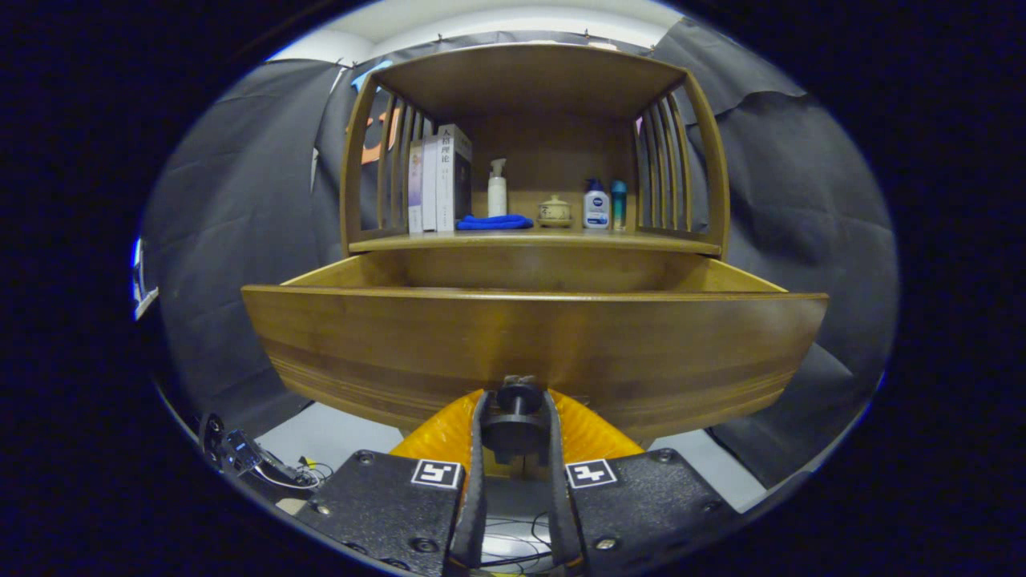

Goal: Pull open the drawer, take out the items inside it, and place them on the countertop above the cabinet.

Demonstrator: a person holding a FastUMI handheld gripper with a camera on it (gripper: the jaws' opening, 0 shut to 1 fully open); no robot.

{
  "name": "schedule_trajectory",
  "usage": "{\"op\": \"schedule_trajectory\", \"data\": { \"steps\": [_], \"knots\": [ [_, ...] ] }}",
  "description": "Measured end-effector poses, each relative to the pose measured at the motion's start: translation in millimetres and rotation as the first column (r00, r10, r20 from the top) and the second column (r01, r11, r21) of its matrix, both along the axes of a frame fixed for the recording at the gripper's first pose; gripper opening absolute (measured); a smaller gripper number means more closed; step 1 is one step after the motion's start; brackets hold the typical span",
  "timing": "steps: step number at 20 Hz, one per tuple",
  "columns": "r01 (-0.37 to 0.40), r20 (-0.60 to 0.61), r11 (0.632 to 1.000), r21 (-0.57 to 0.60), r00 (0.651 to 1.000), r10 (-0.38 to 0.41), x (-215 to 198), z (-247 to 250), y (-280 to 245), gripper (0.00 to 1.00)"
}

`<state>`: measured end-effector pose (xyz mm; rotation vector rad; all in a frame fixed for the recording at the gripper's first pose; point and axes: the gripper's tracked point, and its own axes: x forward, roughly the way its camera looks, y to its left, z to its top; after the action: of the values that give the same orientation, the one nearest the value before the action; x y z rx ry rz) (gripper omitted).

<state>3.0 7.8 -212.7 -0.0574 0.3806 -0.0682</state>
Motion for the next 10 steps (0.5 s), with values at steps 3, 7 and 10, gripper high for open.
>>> {"op": "schedule_trajectory", "data": {
  "steps": [3, 7, 10],
  "knots": [
    [-0.005, -0.023, 1.000, 0.018, 1.000, 0.005, -10, -2, 4, 0.35],
    [0.005, -0.099, 0.999, 0.043, 0.995, -0.001, -12, -4, 6, 0.37],
    [-0.032, -0.176, 0.998, 0.052, 0.984, 0.040, -24, 7, 9, 0.47]
  ]
}}
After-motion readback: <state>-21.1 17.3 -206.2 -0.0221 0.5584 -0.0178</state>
